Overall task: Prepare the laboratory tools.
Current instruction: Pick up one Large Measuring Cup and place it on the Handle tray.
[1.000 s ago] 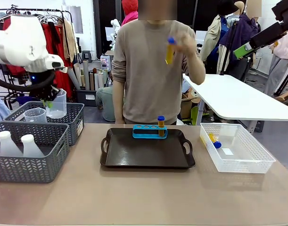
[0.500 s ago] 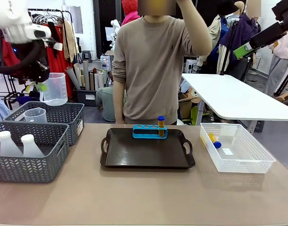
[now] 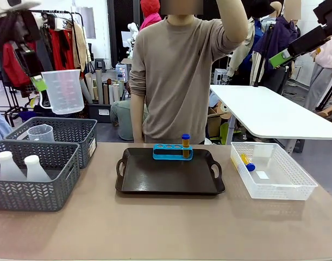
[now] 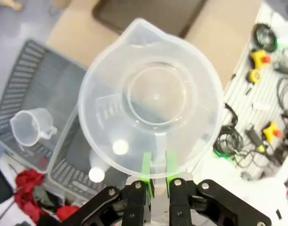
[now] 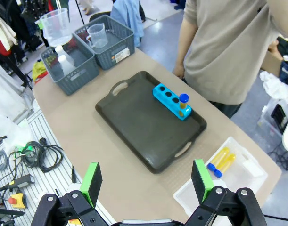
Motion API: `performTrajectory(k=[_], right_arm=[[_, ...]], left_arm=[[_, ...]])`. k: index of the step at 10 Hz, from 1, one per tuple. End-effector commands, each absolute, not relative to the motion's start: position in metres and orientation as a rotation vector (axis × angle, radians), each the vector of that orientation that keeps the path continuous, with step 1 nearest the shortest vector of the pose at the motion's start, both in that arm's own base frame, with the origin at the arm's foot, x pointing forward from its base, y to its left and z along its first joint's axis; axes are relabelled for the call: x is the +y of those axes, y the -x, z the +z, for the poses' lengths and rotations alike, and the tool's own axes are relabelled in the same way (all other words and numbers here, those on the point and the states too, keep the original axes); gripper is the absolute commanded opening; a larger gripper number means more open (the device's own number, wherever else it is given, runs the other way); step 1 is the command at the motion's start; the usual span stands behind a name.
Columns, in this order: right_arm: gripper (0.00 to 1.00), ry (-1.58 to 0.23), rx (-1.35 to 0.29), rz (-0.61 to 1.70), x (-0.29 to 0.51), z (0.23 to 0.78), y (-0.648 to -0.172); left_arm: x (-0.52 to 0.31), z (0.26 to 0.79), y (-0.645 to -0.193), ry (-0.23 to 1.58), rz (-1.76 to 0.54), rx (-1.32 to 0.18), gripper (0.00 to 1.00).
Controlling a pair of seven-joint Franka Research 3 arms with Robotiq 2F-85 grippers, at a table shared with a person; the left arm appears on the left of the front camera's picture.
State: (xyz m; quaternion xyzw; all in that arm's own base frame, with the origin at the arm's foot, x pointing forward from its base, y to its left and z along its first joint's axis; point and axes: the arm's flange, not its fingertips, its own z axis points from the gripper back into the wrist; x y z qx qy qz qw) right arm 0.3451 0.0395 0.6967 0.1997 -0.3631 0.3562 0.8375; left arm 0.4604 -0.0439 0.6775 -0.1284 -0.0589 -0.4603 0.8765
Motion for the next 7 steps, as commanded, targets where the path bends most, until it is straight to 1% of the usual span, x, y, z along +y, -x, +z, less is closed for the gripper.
performTrajectory(k=[1, 2, 7], right_arm=[[1.0, -0.427, -0.771, 0.756, 0.039, 0.697, -0.345], [1.0, -0.427, -0.771, 0.756, 0.039, 0.697, -0.345], [1.0, -0.427, -0.771, 0.756, 0.039, 0.697, -0.345]], left_arm=[[-0.051, 0.695, -0.452, 0.231, -1.058, -0.151, 0.0], [-0.044, 0.678, -0.46, 0.268, -0.96, -0.123, 0.0], [-0.044, 0.677, -0.463, 0.268, -0.982, -0.112, 0.0]])
